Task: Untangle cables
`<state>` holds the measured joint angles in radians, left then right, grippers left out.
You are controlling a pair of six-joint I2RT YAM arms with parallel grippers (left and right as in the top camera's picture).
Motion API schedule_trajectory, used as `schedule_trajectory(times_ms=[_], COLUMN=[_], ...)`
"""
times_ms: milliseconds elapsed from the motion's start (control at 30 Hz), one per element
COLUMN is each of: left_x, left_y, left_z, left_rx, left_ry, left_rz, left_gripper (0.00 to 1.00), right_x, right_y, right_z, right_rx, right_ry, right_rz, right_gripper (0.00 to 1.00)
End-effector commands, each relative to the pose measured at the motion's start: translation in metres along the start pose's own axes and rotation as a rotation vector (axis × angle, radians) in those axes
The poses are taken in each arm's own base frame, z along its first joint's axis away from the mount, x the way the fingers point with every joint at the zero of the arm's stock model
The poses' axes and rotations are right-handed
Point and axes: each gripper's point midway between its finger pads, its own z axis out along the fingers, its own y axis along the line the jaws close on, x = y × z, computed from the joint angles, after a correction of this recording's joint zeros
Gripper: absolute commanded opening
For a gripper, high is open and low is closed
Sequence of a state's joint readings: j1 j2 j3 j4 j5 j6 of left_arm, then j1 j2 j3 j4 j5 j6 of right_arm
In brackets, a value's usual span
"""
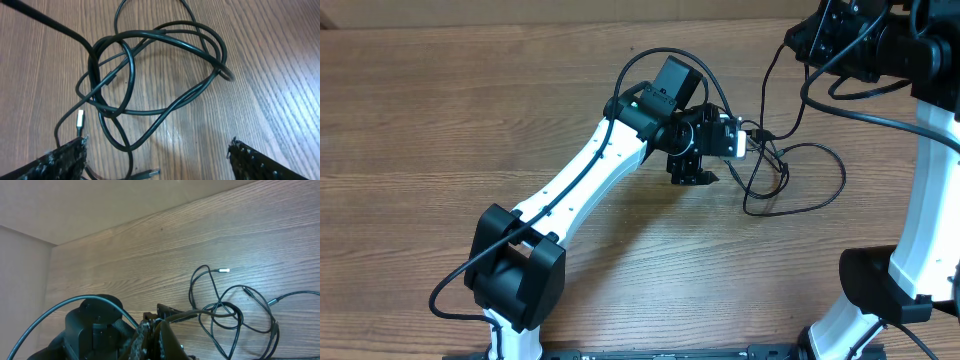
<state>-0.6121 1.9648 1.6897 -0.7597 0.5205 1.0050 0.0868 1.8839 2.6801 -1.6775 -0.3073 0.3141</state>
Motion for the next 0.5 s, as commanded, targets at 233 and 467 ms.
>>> schedule_trajectory(times_ms=[233,467], left_x=[0.010,0.005], left_y=[0.008,0.010], left_z=[0.036,0.043], left_rx=[0.017,0.010], left_ry=[-0.020,-0.040], left_rz=[0.003,0.025], left_gripper=[0.90,0.79], right_x=[0.000,0.000], right_y=[0.008,0.008], right_z=[-0.012,-0.012], right_rx=[-0.023,-0.023], right_ry=[-0.026,-0.026], right_rz=[-0.020,-0.020], right_gripper=[0.04,0.04])
